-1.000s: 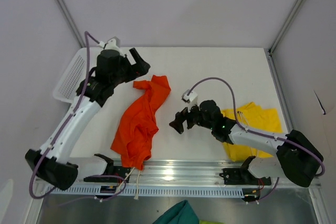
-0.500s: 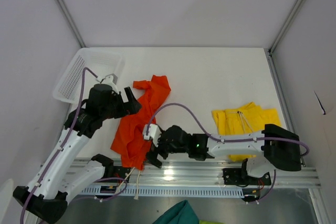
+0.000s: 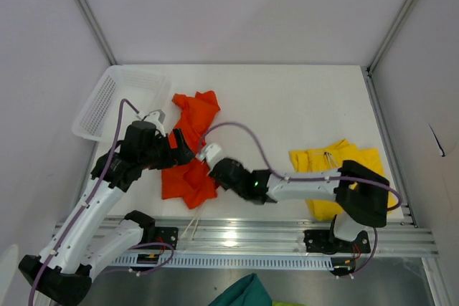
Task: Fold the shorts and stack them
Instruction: Move the shorts to the center of the board
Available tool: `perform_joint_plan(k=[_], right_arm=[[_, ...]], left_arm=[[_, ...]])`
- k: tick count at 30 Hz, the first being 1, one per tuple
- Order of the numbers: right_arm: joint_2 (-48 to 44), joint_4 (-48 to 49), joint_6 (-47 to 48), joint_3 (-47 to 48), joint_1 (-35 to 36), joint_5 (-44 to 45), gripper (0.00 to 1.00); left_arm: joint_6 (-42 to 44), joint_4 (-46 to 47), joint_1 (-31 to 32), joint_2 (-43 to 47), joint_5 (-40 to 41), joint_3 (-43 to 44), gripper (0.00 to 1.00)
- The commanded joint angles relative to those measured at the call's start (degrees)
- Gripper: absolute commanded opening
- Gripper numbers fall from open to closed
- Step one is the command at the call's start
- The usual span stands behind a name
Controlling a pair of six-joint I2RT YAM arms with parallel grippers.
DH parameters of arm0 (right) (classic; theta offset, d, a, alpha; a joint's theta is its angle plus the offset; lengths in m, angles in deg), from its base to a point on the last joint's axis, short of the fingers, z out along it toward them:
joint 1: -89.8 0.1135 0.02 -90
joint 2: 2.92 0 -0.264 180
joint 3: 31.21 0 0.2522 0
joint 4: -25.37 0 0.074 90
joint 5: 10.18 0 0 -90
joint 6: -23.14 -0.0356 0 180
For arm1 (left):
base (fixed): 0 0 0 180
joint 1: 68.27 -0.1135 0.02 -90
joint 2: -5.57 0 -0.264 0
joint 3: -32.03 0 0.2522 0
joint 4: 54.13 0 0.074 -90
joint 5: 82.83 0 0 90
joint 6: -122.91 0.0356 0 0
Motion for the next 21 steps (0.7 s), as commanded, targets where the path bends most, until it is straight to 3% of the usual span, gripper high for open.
perform_joint_plan(k=[1,2,3,4,6,9,13,16,19,21], right_arm=[[-11.1,-6.4,-5.3,-0.3,-15.4,5.2,0.05],[-12.3,-8.4,-6.5,0.1,-18.5,3.1,0.18],[-13.6,-9.9,-7.4,0.1,-20.8,-0.4,0.61],[-15.3,-10.6,-7.3,-0.8,-22.3,-2.6,0.8],[-21.6,-9.7,-6.6,-4.6,-23.3,-5.3,0.99],[-29.2,-9.8,-7.8,-8.1,-25.3,-11.6,0.99],[-33.9,-8.8,-10.7,-13.4,-30.4,-29.9,0.98],[-32.5,-8.7,-14.2,-14.5,-34.1,-34.7,0.92],[-30.4,-8.9,-18.2,-15.7,-38.7,-34.6,0.81],[-30.0,-5.0,-19.8,-19.2,-42.4,-40.0,0.71]], left_arm=[[1.0,3.0,-0.3,0.9,-1.7,-1.6,0.99],[0.8,3.5,-0.3,0.9,-2.1,-1.9,0.99],[0.5,3.8,-0.3,0.9,-2.5,-2.1,0.99],[0.3,4.3,-0.3,0.9,-2.7,-3.2,0.99],[0.0,5.6,-0.3,1.0,-3.5,-3.8,0.99],[0.0,6.3,-0.3,1.1,-3.1,-4.9,0.99],[-0.9,7.9,-0.3,1.3,-4.4,-6.1,0.99],[-1.8,9.4,-0.1,1.8,-5.6,-7.5,0.99],[-2.4,10.3,0.8,2.4,-5.2,-8.3,0.99],[-2.5,10.4,1.3,2.7,-4.5,-8.5,0.99]])
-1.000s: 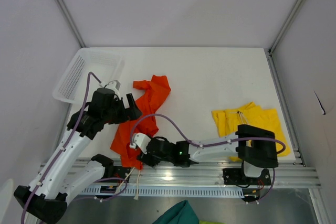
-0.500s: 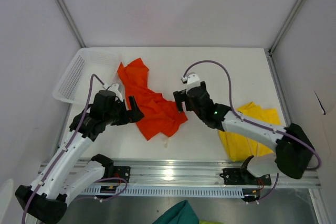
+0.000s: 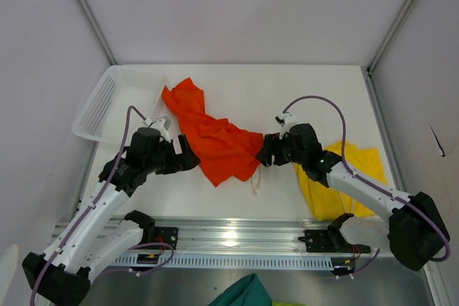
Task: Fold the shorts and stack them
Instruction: Move the shorts to the center of the board, then flatten the shorts out
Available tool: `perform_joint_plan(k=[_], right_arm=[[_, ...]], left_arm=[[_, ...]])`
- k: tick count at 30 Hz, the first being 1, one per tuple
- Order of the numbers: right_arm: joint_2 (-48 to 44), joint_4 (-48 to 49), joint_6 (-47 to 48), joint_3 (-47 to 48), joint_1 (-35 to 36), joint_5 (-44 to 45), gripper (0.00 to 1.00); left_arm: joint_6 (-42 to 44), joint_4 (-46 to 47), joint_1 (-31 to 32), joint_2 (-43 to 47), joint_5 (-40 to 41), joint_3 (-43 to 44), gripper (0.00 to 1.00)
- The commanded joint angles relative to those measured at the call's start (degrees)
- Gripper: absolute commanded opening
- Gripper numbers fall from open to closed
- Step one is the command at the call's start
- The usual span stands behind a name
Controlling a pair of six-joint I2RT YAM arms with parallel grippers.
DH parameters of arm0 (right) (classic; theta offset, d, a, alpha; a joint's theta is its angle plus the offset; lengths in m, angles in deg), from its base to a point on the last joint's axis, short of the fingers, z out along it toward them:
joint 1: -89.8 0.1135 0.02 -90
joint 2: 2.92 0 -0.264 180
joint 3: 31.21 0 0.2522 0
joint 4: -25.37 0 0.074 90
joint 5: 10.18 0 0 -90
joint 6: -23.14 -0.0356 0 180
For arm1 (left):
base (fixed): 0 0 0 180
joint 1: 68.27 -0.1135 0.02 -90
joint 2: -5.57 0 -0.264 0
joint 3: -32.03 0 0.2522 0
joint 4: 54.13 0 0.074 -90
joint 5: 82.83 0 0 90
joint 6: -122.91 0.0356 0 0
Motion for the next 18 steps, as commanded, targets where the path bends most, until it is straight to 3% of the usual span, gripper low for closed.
perform_joint_plan(k=[1,9,14,18], right_arm=[[1.0,5.2,-6.4,-3.9,-7.6,-10.2,0.68],[11.3,15.9,-6.0,-6.0,-15.6,-28.1,0.68],[17.6,17.6,-6.5,-3.6,-15.4,-28.6,0.78],[22.7,19.3,-7.1,-3.0,-15.5,-28.4,0.77]], left_arm=[[-1.2,2.9,1.0,1.2,-0.4,-0.4,0.99],[-3.8,7.4,5.2,-1.0,1.8,-1.6,0.99],[-5.7,12.0,11.9,-8.6,5.6,-0.1,0.99],[-6.1,13.6,17.6,-17.9,10.7,4.0,0.99]])
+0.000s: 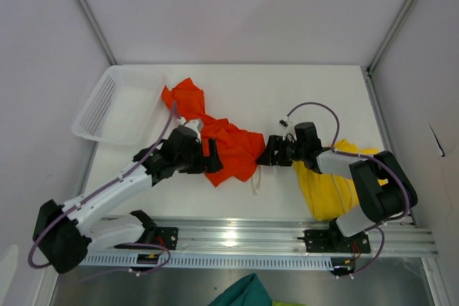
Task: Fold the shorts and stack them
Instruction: Flatten the shorts out
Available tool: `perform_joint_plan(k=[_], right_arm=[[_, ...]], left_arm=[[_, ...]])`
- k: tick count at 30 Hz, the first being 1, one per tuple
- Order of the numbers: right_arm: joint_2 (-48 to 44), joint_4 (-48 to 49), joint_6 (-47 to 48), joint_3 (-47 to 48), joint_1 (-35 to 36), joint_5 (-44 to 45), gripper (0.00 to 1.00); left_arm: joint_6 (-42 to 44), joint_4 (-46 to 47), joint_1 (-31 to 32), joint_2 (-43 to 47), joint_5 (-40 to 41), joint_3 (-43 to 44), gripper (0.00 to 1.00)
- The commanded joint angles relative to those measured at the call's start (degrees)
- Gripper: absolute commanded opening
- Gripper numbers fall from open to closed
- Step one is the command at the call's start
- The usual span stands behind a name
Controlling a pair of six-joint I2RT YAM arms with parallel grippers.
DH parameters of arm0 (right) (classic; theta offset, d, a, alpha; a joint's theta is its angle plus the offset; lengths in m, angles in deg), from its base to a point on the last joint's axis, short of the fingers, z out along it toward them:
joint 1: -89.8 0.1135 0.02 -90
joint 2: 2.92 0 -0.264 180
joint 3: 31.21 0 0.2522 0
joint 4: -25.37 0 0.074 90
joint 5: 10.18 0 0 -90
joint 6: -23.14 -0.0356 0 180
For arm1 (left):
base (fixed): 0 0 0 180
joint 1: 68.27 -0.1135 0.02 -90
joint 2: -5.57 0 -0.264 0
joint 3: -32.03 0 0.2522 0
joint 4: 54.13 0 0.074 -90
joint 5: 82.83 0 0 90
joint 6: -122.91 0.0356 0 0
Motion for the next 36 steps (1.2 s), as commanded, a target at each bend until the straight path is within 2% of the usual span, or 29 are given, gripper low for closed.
perform_joint_plan(k=[1,2,4,5,7,9,12,15,18,19,23,25,27,28,29,30,33,35,36], right_arm=[[2.8,4.9,-1.4,2.3,-0.2,-2.6,0.75],[3.1,4.9,-1.4,2.7,-0.1,-2.8,0.64],[3.4,4.9,-1.3,3.1,-0.2,-2.8,0.57],[3.5,4.6,-1.1,3.5,-0.2,-2.4,0.5],[3.5,4.4,-1.0,3.9,-0.5,-3.0,0.44],[3.5,5.4,-1.0,4.3,-0.8,-3.7,0.44],[4.3,8.3,-1.0,4.4,-0.8,-6.3,0.45],[5.8,10.2,-1.2,4.3,-0.9,-8.3,0.45],[6.6,11.1,-1.5,4.3,-0.6,-8.6,0.54],[6.8,11.1,-1.5,4.3,-0.6,-8.6,0.64],[7.1,11.6,-1.5,4.2,-0.7,-8.3,0.7],[7.3,11.6,-1.5,4.3,-0.7,-8.3,0.75],[7.7,11.6,-1.7,4.3,-0.9,-8.2,0.76],[7.8,11.6,-1.7,4.3,-0.9,-8.2,0.75],[7.9,11.7,-1.8,4.3,-1.1,-8.4,0.69],[8.0,11.8,-1.9,4.3,-1.1,-8.6,0.57],[8.2,12.3,-2.1,4.3,-1.1,-9.0,0.47],[8.1,12.4,-2.1,4.3,-1.1,-9.1,0.42],[8.3,12.4,-2.2,4.3,-1.1,-9.2,0.32]], left_arm=[[-1.4,4.2,4.3,-7.0,6.3,5.7,0.99],[-1.3,4.4,6.1,-8.7,7.2,7.3,0.99],[-0.9,5.2,7.8,-13.1,9.2,9.7,0.99],[-0.5,5.9,9.1,-14.3,11.2,10.3,0.99],[2.3,9.9,11.2,-15.7,13.4,11.8,0.99],[7.3,13.6,12.4,-15.1,14.5,11.6,0.99],[14.4,20.4,13.0,-14.2,11.7,10.6,0.99],[20.0,20.3,13.0,-15.2,10.6,12.6,0.99],[24.8,19.3,13.1,-16.6,9.9,14.8,0.99],[26.1,19.8,13.7,-16.6,10.2,14.9,0.99],[33.6,18.6,15.0,-17.9,10.9,16.4,0.99],[35.4,17.6,15.2,-19.0,10.8,17.4,0.98],[37.2,17.2,15.2,-20.3,9.3,18.2,0.98],[37.3,17.3,15.2,-20.7,8.6,18.2,0.98],[38.0,17.4,15.3,-21.1,8.0,18.5,0.97],[38.9,16.8,15.4,-22.3,7.6,18.7,0.97],[39.5,15.3,16.6,-25.0,7.3,19.9,0.96],[40.2,14.8,17.9,-26.2,10.3,20.0,0.95],[40.3,14.7,19.0,-27.4,11.6,19.9,0.95]])
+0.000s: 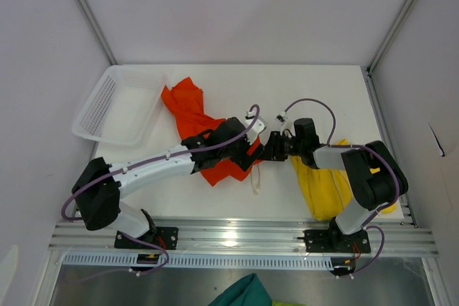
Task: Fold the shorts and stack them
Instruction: Flatten the shorts out
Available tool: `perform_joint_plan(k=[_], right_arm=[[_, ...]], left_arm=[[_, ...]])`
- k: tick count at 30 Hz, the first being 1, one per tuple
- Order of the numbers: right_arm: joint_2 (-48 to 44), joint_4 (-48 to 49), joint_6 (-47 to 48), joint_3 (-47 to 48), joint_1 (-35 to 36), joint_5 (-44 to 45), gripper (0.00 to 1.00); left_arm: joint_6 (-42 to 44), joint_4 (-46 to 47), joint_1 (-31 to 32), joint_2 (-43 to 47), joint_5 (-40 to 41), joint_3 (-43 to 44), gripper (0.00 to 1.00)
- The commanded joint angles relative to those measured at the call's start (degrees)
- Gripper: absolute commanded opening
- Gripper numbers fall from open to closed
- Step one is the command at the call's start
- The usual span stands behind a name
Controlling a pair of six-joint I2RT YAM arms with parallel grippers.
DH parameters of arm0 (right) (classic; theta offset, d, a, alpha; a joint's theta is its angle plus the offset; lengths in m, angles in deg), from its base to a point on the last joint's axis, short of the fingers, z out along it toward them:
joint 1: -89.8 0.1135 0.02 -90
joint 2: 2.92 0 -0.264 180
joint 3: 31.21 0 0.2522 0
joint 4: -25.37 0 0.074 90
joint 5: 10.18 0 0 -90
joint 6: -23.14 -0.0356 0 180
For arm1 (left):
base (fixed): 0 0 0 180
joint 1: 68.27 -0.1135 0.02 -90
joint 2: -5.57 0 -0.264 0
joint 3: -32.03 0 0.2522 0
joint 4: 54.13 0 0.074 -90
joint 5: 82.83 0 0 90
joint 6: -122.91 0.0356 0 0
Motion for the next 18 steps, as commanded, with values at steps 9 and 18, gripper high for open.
perform_joint_plan(k=[9,18], right_arm=[[0.5,3.1,-0.6,1.8,-0.2,-1.4,0.03],[0.5,3.3,-0.6,1.6,-0.4,-1.7,0.01]], left_arm=[[1.2,0.2,4.6,-5.7,7.1,1.8,0.9],[-3.1,-4.8,4.6,-11.3,19.2,5.6,0.7]])
